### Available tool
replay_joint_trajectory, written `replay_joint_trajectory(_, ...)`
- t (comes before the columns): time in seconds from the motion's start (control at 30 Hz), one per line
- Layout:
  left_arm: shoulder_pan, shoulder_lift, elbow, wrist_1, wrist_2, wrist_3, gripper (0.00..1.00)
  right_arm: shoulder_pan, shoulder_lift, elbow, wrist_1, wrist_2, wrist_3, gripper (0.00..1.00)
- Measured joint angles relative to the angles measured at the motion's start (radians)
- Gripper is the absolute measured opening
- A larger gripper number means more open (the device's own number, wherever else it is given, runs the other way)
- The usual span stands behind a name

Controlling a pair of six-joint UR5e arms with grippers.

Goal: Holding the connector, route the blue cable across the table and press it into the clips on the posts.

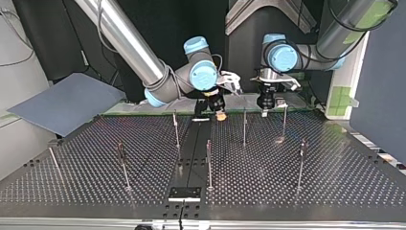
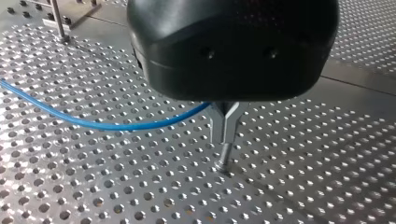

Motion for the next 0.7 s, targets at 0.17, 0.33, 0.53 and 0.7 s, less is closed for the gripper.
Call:
replay_joint_trajectory(0.17,0.008,-0.005,0.024,-0.008,0.003,-0.003,0.0,-0.013,0.032,0.0,-0.003,-0.001,0.007,0.0)
replay_joint_trajectory(0.33,0.013,-0.028,0.028,-0.01,0.003,0.002,0.0,-0.028,0.039,-0.001,-0.005,-0.006,0.012,0.0)
replay_joint_trajectory(0.53,0.012,-0.071,0.038,0.009,0.005,0.012,0.0,-0.045,0.039,-0.001,-0.007,-0.014,0.013,0.0)
replay_joint_trajectory(0.7,0.014,-0.084,0.055,0.008,0.01,0.012,0.0,-0.056,0.04,-0.001,-0.009,-0.02,0.014,0.0)
